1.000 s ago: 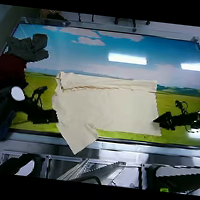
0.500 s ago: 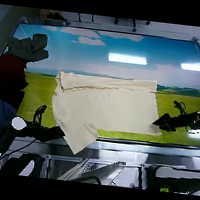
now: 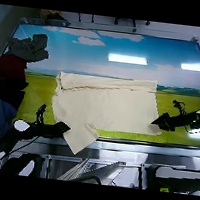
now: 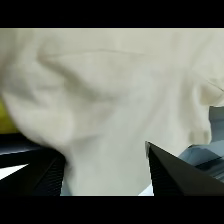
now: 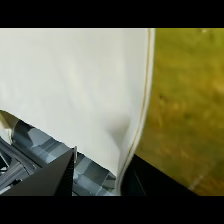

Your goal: Fold the shirts.

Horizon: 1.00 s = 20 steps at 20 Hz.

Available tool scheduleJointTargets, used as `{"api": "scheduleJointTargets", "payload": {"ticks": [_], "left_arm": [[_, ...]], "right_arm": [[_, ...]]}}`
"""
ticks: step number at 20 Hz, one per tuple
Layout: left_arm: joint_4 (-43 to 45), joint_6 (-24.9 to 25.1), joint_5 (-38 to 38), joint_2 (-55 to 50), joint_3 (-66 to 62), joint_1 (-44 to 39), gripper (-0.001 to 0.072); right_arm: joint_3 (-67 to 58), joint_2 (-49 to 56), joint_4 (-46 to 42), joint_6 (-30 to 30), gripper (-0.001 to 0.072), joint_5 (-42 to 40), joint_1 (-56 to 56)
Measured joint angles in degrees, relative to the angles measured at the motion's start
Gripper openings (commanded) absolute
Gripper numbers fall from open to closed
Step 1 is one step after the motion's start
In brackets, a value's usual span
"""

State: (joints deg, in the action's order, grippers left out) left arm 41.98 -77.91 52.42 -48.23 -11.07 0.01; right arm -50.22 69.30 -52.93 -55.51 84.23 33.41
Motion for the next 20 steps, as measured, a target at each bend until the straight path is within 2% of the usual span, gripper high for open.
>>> {"api": "scheduleJointTargets", "payload": {"ticks": [1,2,3,4,5,6,7,8,10,14,20], "left_arm": [[-2.1,1.8,-0.2,-1.7,0.0,0.0,0.0573],[-4.0,3.6,-0.3,-3.5,0.0,0.0,0.0417],[-4.7,5.2,-0.6,-5.3,-0.1,0.0,0.021],[-5.0,6.4,-0.9,-6.8,-0.3,0.0,0.0141],[-5.5,7.7,-0.9,-8.2,-0.7,0.0,0.0139],[-6.1,8.6,-0.7,-9.2,-1.3,0.0,0.0055],[-6.3,9.6,-0.5,-10.2,-1.9,0.0,0.0012],[-6.5,10.3,-0.2,-11.0,-2.5,0.0,0.0011],[-6.0,11.4,0.0,-11.5,-3.8,0.0,0.0011],[-5.0,11.7,3.4,-7.3,-6.6,0.7,0.0011],[7.5,5.2,15.0,6.9,-12.0,9.0,0.001]], "right_arm": [[0.0,0.0,0.0,0.0,0.0364,0.1,0.0],[0.0,0.0,0.0,0.0,0.0365,0.2,0.0],[0.1,0.0,0.0,0.0,0.0365,0.2,0.0],[0.2,0.0,0.1,0.0,0.0364,0.4,0.0],[0.4,0.0,0.1,0.0,0.0364,0.4,0.0],[0.9,0.0,0.2,0.1,0.0362,0.4,0.0],[1.4,0.0,0.2,0.1,0.026,0.3,0.0],[1.8,0.0,0.2,0.2,0.0154,0.3,0.0],[2.6,0.0,0.3,0.3,0.002,0.2,0.0],[2.9,-1.0,0.1,0.6,0.0021,0.2,0.2],[2.4,-4.7,-7.3,-4.1,0.0021,-1.4,4.1]]}}
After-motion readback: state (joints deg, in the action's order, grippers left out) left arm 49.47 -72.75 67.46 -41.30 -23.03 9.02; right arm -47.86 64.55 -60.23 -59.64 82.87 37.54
